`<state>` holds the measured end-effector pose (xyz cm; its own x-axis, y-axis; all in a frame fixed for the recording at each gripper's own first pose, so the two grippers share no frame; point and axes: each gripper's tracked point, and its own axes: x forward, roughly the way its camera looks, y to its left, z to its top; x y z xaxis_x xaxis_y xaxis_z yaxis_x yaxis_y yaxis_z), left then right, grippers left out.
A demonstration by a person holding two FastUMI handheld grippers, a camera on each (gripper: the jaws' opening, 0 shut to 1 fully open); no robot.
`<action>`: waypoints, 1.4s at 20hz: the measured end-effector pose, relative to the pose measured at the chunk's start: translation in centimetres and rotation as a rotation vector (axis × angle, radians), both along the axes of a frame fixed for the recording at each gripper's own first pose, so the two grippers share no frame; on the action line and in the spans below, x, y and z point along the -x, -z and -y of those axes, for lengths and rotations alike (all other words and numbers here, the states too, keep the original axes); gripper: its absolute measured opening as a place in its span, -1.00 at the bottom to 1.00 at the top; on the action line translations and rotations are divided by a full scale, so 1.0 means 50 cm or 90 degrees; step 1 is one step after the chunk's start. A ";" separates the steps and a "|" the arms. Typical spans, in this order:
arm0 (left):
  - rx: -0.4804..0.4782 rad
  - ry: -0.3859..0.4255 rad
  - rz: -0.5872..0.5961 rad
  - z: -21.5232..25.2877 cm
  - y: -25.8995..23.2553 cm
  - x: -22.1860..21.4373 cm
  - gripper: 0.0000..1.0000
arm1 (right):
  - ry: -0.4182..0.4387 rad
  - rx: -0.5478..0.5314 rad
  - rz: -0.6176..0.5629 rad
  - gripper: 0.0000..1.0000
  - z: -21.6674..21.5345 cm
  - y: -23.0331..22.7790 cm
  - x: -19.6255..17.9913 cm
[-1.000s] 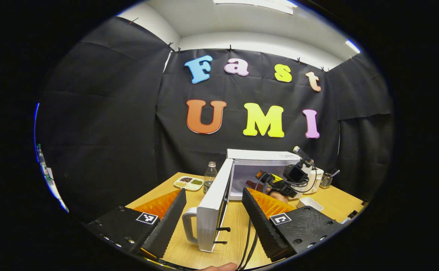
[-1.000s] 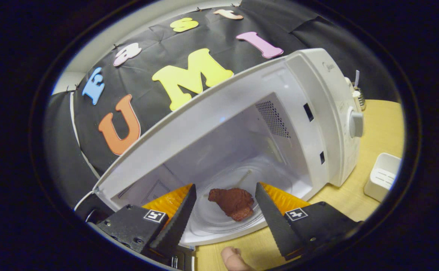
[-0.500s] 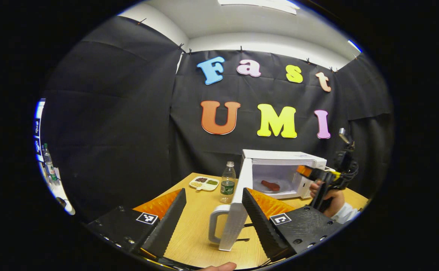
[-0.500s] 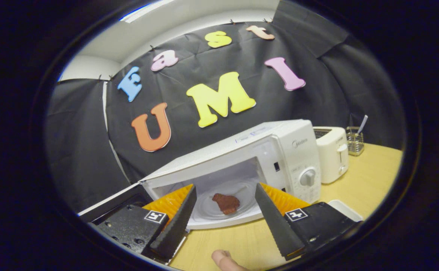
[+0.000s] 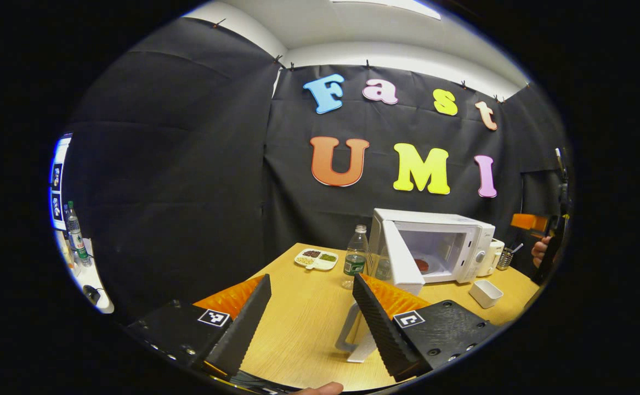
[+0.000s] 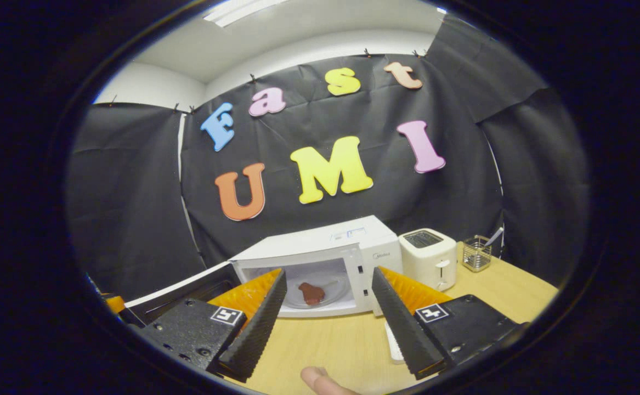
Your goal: Open the microwave oven with the left hand, put the food in, and close the microwave oven.
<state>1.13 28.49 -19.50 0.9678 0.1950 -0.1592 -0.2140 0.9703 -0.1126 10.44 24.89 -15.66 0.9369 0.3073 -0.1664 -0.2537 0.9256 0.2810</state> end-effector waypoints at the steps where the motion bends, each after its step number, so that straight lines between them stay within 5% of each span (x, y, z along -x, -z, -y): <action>1: -0.009 0.000 -0.001 -0.007 0.012 -0.010 0.84 | -0.001 0.009 0.011 0.98 0.018 -0.015 0.017; 2: -0.007 0.022 -0.011 0.004 0.029 -0.017 0.49 | -0.002 0.017 0.017 0.99 0.030 -0.025 0.031; 4: 0.002 0.035 -0.027 0.003 0.057 -0.021 -0.74 | -0.001 0.038 0.039 0.98 0.059 -0.053 0.062; 5: 0.014 0.038 -0.018 0.004 0.054 -0.022 -1.00 | -0.001 0.050 0.048 0.98 0.074 -0.063 0.073; 17: 0.025 0.079 -0.032 0.068 0.111 -0.061 -1.00 | 0.015 0.093 0.074 0.99 0.161 -0.091 0.126; 18: 0.024 0.078 -0.034 0.072 0.112 -0.060 -0.71 | 0.019 0.090 0.071 0.99 0.169 -0.087 0.124; 19: 0.020 0.076 -0.035 0.077 0.114 -0.062 -1.00 | 0.022 0.088 0.067 0.99 0.177 -0.080 0.124; 20: 0.020 0.077 -0.036 0.082 0.113 -0.063 -0.71 | 0.024 0.087 0.064 0.99 0.185 -0.074 0.123; 21: 0.025 0.081 -0.036 0.089 0.112 -0.063 -1.00 | 0.024 0.086 0.062 0.99 0.191 -0.073 0.124; 25: 0.041 0.121 -0.038 0.161 0.111 -0.066 -1.00 | 0.035 0.075 0.058 0.99 0.220 -0.061 0.122; 26: 0.045 0.133 -0.037 0.186 0.111 -0.072 -0.71 | 0.033 0.071 0.053 0.99 0.222 -0.058 0.124; 27: 0.050 0.143 -0.037 0.208 0.114 -0.075 -1.00 | 0.026 0.067 0.049 0.99 0.221 -0.056 0.129; 28: 0.054 0.152 -0.040 0.230 0.117 -0.078 -1.00 | 0.021 0.065 0.049 0.99 0.223 -0.057 0.131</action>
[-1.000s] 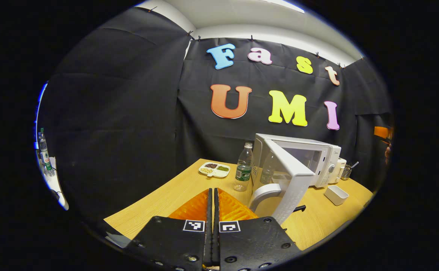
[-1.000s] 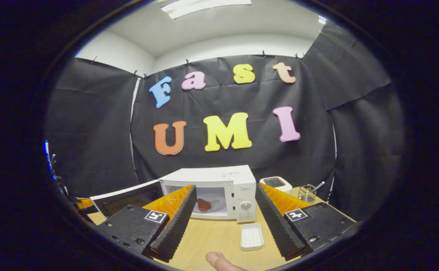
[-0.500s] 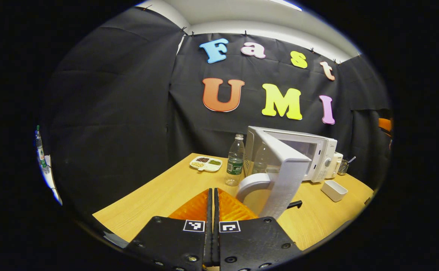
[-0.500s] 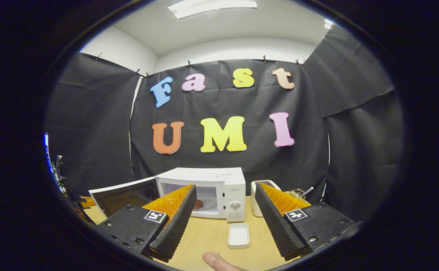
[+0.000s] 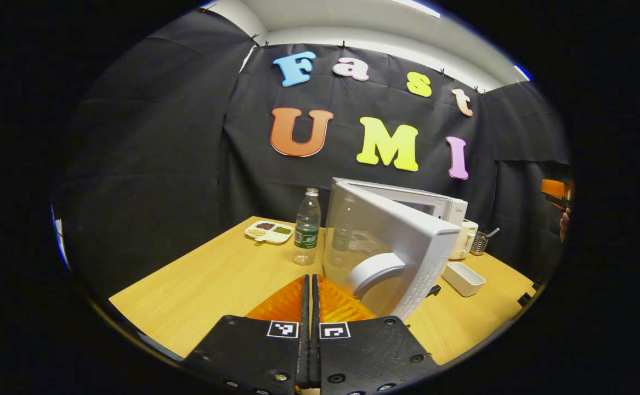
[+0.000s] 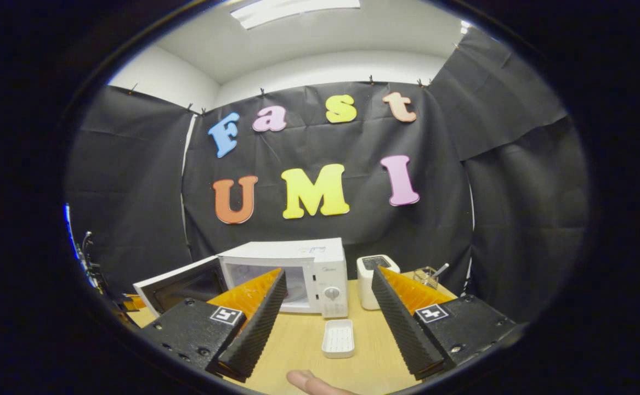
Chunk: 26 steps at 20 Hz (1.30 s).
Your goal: Open the microwave oven with the left hand, put the food in, and close the microwave oven.
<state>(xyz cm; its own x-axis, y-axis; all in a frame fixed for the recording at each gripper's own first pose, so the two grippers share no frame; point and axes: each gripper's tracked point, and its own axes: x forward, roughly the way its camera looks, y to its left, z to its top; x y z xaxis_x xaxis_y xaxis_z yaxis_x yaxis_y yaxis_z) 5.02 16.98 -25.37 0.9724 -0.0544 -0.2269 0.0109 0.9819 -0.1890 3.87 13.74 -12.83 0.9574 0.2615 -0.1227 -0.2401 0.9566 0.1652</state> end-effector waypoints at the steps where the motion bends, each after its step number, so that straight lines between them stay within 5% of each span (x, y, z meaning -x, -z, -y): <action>1: 0.003 0.008 -0.001 0.022 0.001 -0.004 -1.00 | 0.001 0.000 0.000 0.99 0.008 0.001 -0.001; 15: 0.034 0.131 0.007 0.330 -0.011 -0.132 -1.00 | 0.043 -0.009 0.022 0.99 0.144 -0.028 -0.041; 26: 0.031 0.159 -0.019 0.485 0.021 -0.318 -1.00 | 0.050 -0.028 0.051 0.99 0.225 -0.035 -0.092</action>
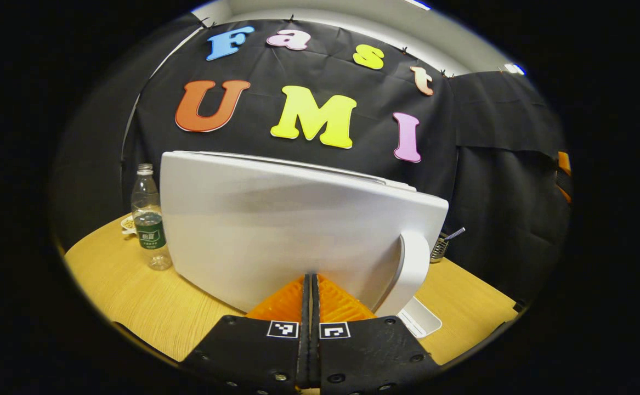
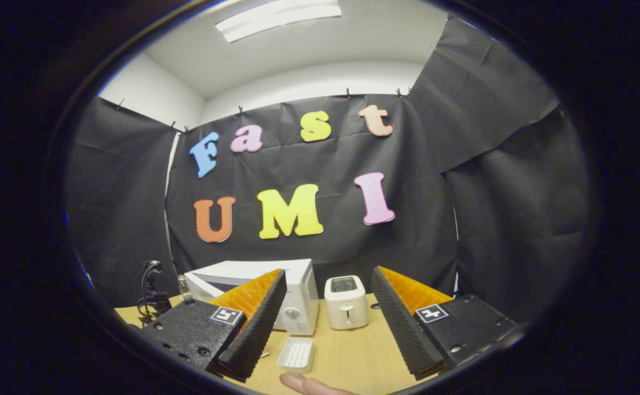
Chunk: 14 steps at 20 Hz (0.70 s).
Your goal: Open the microwave oven with the left hand, put the food in, and close the microwave oven.
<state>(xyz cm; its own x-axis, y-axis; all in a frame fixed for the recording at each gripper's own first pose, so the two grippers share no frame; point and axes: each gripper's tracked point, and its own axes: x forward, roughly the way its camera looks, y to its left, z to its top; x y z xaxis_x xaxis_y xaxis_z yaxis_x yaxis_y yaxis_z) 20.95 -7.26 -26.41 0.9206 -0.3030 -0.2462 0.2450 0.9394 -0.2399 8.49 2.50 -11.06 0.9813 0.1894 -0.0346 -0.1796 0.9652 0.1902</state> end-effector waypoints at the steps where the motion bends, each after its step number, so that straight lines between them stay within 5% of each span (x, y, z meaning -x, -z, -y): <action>1: -0.003 0.000 -0.003 0.006 0.003 -0.018 -1.00 | -0.001 -0.001 -0.002 0.99 0.000 0.007 -0.005; 2: -0.001 -0.001 -0.005 0.014 -0.003 -0.036 -1.00 | -0.003 -0.005 0.000 0.76 0.004 0.009 -0.013; 3: 0.002 0.002 -0.008 0.023 -0.004 -0.054 -1.00 | -0.008 -0.010 0.003 0.98 0.007 0.006 -0.015; 6: 0.037 -0.001 -0.026 0.036 -0.006 -0.110 -1.00 | -0.025 -0.022 0.008 0.98 0.013 0.001 -0.017; 7: 0.040 -0.004 -0.026 0.042 -0.011 -0.129 -1.00 | -0.023 -0.020 0.008 0.75 0.019 0.001 -0.019; 8: 0.037 -0.009 -0.025 0.044 -0.010 -0.149 -1.00 | -0.019 -0.016 0.008 0.98 0.024 -0.002 -0.019; 14: -0.004 -0.035 -0.040 0.053 -0.002 -0.186 -0.96 | -0.016 -0.017 0.002 0.98 0.017 -0.009 0.013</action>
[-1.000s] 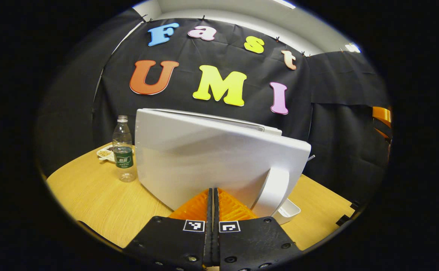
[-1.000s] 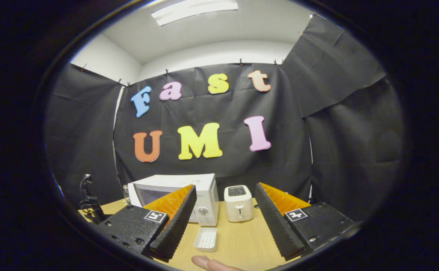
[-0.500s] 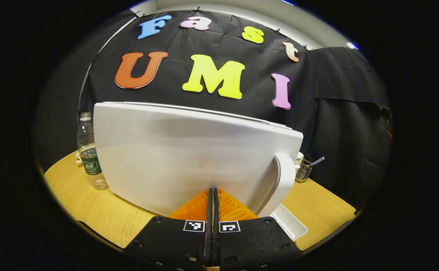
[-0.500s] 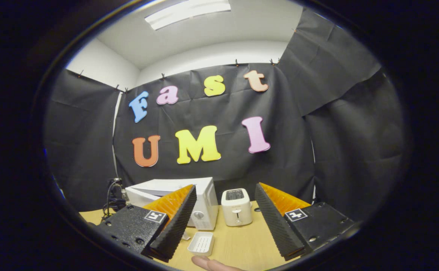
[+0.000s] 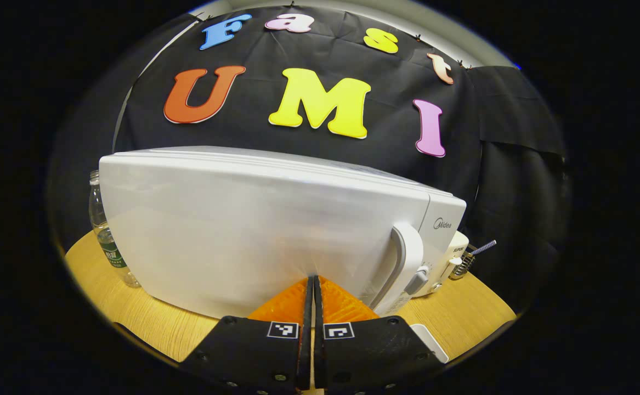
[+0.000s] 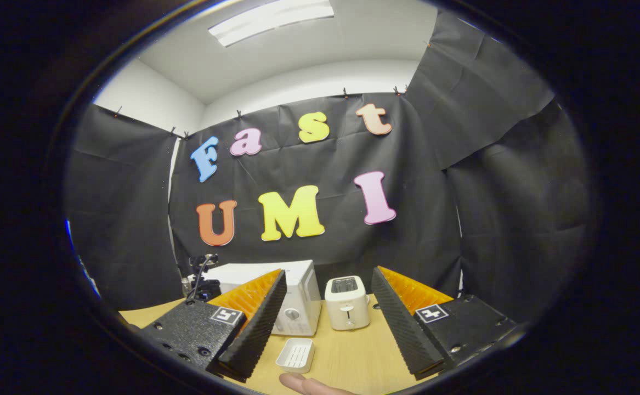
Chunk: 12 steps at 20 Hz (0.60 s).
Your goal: Open the microwave oven with the left hand, put the food in, and close the microwave oven.
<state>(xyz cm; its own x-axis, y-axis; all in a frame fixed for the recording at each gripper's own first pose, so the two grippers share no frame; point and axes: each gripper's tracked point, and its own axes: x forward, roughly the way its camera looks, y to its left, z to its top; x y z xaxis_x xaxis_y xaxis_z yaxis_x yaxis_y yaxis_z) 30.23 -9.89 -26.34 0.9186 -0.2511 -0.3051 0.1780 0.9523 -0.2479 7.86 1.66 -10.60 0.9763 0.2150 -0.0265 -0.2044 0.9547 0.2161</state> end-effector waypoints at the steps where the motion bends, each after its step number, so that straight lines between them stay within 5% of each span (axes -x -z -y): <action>1: 0.003 0.003 -0.003 0.001 0.000 0.001 -0.95 | -0.001 -0.003 -0.002 0.98 -0.004 -0.002 0.004; 12: 0.006 -0.007 -0.017 0.006 0.004 0.009 -0.96 | 0.038 0.011 -0.030 0.98 0.011 -0.006 0.054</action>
